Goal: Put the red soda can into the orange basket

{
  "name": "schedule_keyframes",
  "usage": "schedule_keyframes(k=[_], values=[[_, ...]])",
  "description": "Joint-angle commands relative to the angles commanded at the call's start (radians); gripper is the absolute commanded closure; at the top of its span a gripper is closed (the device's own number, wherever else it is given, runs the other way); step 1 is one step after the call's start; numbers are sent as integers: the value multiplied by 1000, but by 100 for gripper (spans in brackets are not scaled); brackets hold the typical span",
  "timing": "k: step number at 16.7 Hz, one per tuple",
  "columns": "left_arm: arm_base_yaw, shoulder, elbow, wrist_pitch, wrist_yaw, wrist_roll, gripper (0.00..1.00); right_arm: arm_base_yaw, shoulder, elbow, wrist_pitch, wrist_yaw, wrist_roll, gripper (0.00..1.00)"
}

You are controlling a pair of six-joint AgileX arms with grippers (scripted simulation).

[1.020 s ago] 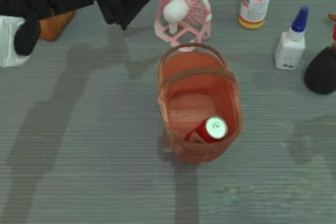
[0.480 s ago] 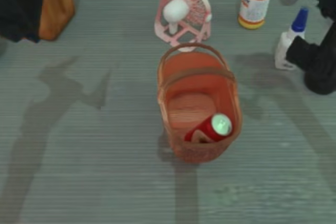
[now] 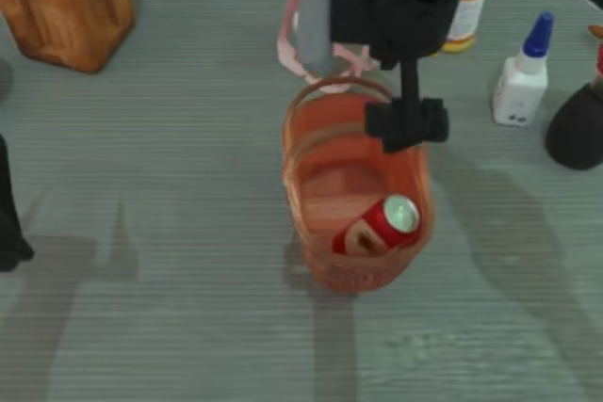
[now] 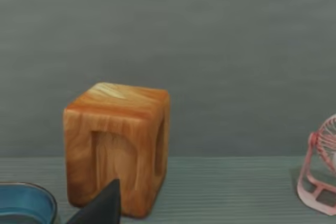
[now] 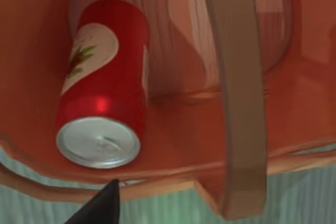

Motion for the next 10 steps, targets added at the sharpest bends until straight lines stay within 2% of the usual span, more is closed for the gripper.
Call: schedule_keyframes(k=[4, 6, 10], values=[[12, -184, -137, -83, -101, 41, 0, 49, 162, 188, -115, 5, -78, 0], [13, -216, -161, -96, -118, 49, 0, 58, 187, 219, -134, 6, -91, 0], [13, -216, -161, -96, -118, 49, 0, 58, 187, 219, -134, 6, -91, 0]])
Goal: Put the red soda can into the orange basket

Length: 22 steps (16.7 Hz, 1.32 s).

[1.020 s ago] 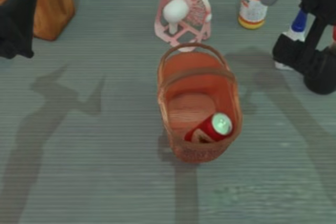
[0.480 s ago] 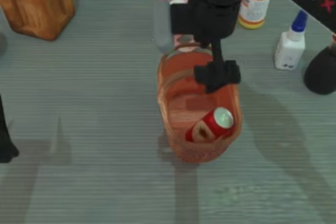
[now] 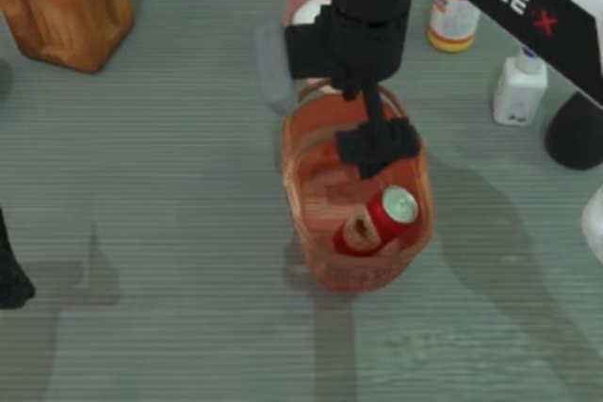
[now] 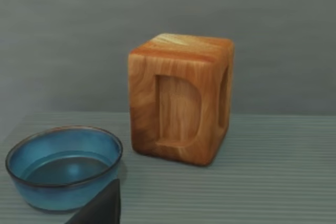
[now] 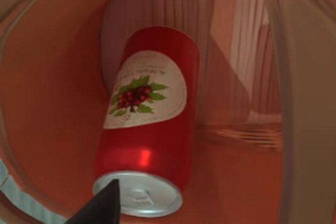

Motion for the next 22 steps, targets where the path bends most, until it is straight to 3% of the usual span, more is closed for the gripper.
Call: schedule_keyframes(k=[12, 22], values=[[0, 0, 0, 0, 0, 0, 0, 1, -43, -158, 116, 0, 0, 0], [0, 0, 0, 0, 0, 0, 0, 1, -43, -158, 116, 0, 0, 75]])
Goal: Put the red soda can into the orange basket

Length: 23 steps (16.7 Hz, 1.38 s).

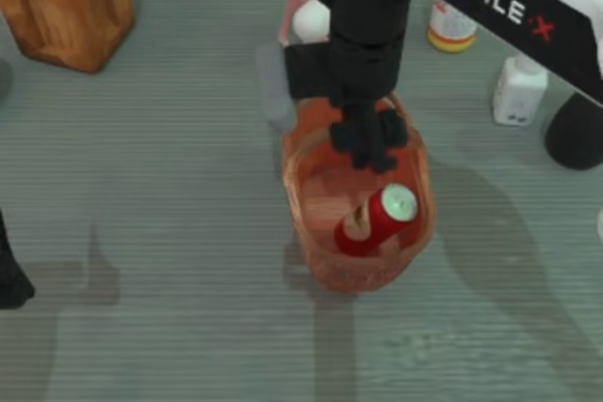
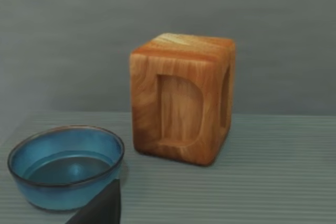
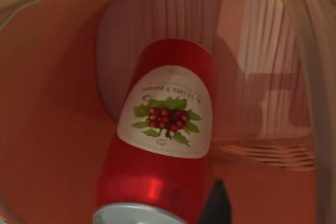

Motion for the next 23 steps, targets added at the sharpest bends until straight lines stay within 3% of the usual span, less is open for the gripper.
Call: schedule_keyframes(k=[3, 4, 23], values=[[0, 0, 0, 0, 0, 0, 0, 0, 0, 0, 0, 0, 0, 98], [0, 0, 0, 0, 0, 0, 0, 0, 0, 0, 0, 0, 0, 100], [0, 0, 0, 0, 0, 0, 0, 0, 0, 0, 0, 0, 0, 100]])
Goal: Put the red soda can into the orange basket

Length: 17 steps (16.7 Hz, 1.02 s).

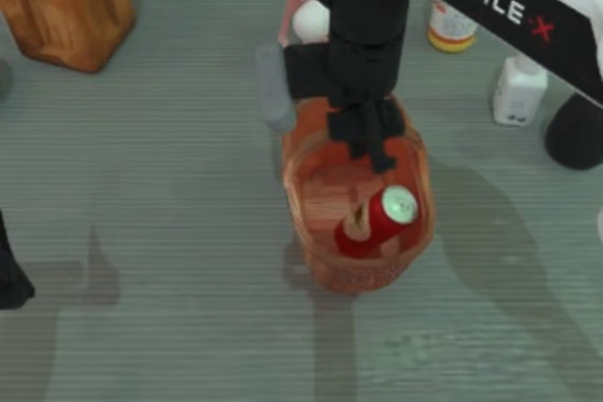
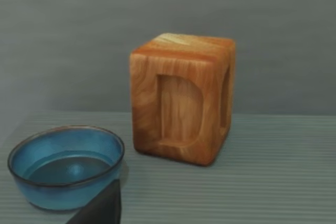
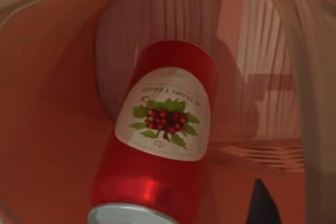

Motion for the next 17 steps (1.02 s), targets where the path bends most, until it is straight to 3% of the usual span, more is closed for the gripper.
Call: schedule_keyframes(k=[12, 17], values=[[0, 0, 0, 0, 0, 0, 0, -2, 2, 4, -3, 0, -1, 100], [0, 0, 0, 0, 0, 0, 0, -16, 30, 167, -138, 0, -20, 100]])
